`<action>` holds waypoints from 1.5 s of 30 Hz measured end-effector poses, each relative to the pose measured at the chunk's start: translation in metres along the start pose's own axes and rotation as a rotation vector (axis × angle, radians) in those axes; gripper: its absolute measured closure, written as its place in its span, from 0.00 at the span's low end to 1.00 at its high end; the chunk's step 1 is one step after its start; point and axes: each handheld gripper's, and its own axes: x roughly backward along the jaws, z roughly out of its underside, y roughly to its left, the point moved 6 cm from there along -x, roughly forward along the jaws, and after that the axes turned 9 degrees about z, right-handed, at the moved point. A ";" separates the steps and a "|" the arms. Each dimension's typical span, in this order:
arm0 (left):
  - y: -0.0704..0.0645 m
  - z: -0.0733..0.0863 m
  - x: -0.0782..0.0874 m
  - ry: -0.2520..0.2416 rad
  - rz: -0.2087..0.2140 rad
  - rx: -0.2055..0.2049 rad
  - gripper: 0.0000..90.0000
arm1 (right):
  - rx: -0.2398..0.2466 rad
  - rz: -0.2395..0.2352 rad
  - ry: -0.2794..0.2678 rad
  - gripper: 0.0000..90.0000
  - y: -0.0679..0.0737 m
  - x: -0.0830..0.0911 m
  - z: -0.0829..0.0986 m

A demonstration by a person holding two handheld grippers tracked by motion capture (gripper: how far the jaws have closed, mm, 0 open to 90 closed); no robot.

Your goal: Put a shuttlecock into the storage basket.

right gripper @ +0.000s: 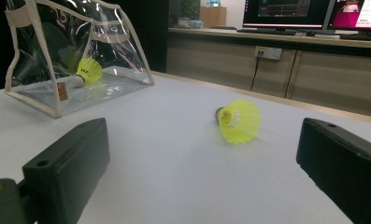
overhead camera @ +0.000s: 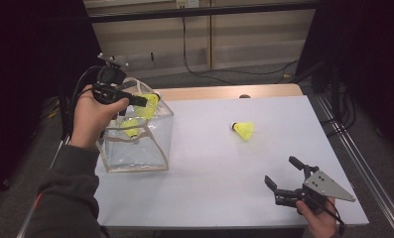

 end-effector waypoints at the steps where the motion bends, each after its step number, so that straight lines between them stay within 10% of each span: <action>1: 0.000 0.000 0.000 -0.001 -0.001 0.004 0.98 | -0.001 0.000 -0.002 0.03 0.000 0.000 0.000; 45: 0.029 0.003 0.016 -0.027 -0.065 0.056 0.97 | -0.003 -0.003 -0.002 0.03 0.000 -0.001 0.000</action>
